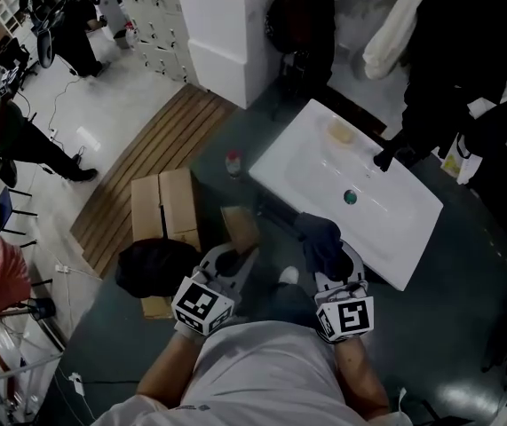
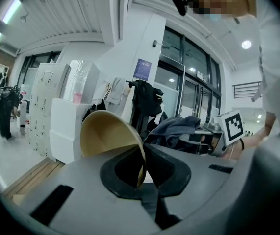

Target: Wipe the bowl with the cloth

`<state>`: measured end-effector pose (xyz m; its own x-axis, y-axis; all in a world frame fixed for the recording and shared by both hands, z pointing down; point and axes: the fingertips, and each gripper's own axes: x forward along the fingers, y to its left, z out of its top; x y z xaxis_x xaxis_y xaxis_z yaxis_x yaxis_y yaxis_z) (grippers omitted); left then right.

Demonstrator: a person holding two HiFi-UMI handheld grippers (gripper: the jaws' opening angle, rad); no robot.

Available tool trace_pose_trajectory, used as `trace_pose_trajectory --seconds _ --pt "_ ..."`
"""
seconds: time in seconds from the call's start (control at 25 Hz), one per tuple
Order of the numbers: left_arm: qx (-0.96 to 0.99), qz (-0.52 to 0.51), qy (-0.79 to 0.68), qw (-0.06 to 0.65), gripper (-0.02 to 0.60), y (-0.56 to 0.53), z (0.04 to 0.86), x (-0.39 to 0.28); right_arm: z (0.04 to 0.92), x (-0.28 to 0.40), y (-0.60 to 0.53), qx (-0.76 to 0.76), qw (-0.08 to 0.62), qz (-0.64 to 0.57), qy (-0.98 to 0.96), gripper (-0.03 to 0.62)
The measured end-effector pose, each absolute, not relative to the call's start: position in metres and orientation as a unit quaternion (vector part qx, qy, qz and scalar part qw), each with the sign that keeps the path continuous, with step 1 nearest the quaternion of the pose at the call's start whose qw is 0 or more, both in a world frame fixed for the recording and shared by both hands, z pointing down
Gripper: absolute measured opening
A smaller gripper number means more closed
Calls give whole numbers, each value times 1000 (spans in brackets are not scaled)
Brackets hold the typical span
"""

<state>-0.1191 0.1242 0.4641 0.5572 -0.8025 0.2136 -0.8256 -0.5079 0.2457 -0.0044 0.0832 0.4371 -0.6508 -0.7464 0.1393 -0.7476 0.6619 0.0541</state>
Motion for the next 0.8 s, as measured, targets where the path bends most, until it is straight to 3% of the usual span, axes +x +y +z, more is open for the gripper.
trace_pose_trajectory --seconds 0.8 --pt "843 51 -508 168 17 3 452 -44 431 75 -57 378 26 77 -922 100"
